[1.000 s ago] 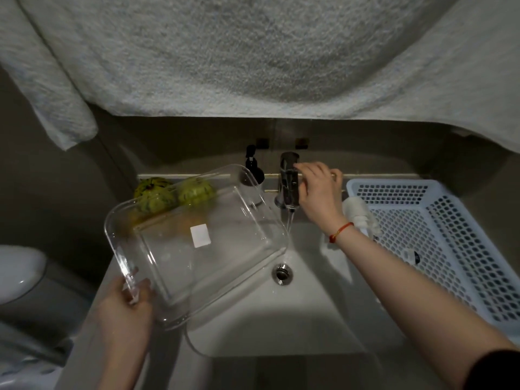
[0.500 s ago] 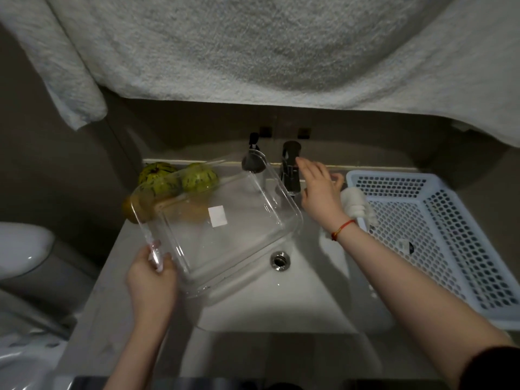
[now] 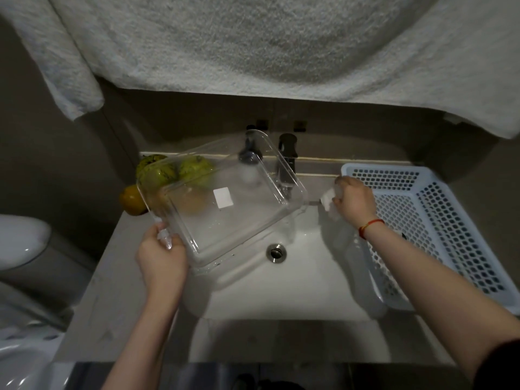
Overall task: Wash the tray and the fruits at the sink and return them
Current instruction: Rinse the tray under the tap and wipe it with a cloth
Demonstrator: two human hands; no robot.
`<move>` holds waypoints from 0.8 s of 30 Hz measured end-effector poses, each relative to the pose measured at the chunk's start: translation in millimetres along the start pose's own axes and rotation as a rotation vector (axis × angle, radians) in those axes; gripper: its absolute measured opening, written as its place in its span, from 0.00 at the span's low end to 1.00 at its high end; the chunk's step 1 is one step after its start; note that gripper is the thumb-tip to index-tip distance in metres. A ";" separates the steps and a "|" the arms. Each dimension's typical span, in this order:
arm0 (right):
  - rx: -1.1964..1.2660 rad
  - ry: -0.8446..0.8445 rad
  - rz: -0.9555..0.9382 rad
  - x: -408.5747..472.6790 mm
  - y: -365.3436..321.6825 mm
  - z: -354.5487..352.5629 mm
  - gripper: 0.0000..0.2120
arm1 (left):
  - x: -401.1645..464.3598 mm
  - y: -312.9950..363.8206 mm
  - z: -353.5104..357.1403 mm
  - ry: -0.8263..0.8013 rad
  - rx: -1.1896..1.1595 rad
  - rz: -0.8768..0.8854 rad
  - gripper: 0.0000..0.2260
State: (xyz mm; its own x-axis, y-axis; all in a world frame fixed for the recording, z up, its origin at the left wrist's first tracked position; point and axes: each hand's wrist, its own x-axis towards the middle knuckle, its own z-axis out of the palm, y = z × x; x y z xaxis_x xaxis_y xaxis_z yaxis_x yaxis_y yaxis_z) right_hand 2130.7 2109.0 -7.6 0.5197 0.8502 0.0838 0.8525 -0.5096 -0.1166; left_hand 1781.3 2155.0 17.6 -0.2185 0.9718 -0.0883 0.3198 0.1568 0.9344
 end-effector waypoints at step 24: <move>0.945 0.314 0.471 11.2 -3.2 -7.5 0.17 | -7.5 12.0 -13.1 0.027 -0.001 0.051 0.17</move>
State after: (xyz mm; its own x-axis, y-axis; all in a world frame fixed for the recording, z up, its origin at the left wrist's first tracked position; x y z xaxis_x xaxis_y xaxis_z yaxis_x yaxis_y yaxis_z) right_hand 2134.2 2119.2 1.1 0.8867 0.4578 0.0640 0.2479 -0.3539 -0.9018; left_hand 1774.8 2147.3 34.0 -0.2272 0.9733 -0.0315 0.3303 0.1075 0.9377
